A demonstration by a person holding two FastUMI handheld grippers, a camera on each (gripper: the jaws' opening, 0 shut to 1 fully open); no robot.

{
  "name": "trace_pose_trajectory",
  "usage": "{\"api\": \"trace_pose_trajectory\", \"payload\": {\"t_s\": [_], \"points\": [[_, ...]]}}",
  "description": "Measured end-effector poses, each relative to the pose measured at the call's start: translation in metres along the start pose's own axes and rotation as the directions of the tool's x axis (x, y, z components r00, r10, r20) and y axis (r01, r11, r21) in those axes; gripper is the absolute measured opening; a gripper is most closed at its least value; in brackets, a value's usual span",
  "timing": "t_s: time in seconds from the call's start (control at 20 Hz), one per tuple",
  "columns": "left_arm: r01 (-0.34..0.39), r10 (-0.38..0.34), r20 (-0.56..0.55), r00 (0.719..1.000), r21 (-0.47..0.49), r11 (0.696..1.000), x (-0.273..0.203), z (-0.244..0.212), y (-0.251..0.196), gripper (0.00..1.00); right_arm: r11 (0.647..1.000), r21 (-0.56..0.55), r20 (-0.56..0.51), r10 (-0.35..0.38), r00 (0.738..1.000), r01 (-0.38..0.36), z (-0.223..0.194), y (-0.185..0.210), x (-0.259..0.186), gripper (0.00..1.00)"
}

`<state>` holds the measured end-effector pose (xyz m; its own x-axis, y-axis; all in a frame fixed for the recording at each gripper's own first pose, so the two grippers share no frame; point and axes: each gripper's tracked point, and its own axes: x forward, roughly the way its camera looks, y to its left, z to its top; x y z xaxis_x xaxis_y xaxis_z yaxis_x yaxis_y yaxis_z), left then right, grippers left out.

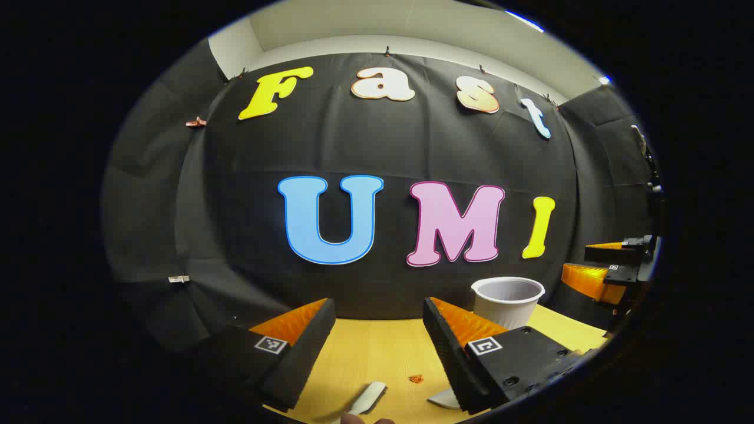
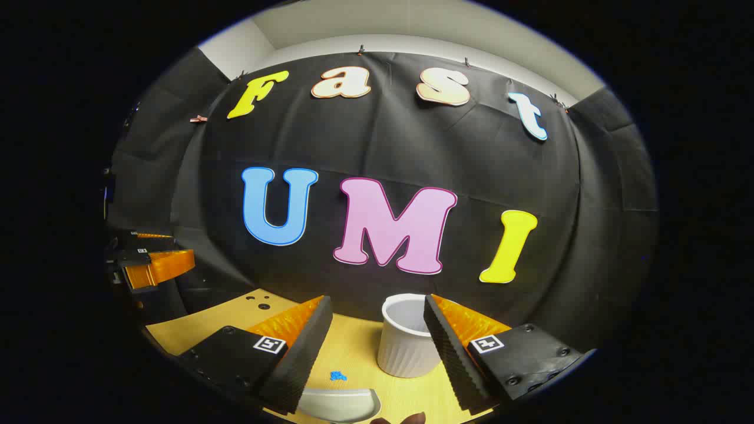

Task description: Pick up the small broom and dustpan from the desktop, sweep the trash into the dustpan with the broom, and then empty the trash into the garbage bin.

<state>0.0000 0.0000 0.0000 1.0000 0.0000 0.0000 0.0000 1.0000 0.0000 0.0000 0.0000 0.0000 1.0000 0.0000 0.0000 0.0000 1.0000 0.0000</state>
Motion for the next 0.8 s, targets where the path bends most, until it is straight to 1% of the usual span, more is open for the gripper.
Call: {"api": "trace_pose_trajectory", "payload": {"t_s": [0.55,0.8], "points": [[0.007,-0.007,-0.011,1.000,0.014,1.000,0.013,-0.007,0.002,0.95,1.000,0.000,-0.017,0.020,1.000,-0.020,-0.008,0.007,0.017,0.97],[-0.013,0.013,-0.018,1.000,-0.006,1.000,0.013,-0.011,0.001,0.95,0.998,-0.007,-0.031,0.062,0.998,-0.062,-0.011,0.013,0.018,0.97]]}}
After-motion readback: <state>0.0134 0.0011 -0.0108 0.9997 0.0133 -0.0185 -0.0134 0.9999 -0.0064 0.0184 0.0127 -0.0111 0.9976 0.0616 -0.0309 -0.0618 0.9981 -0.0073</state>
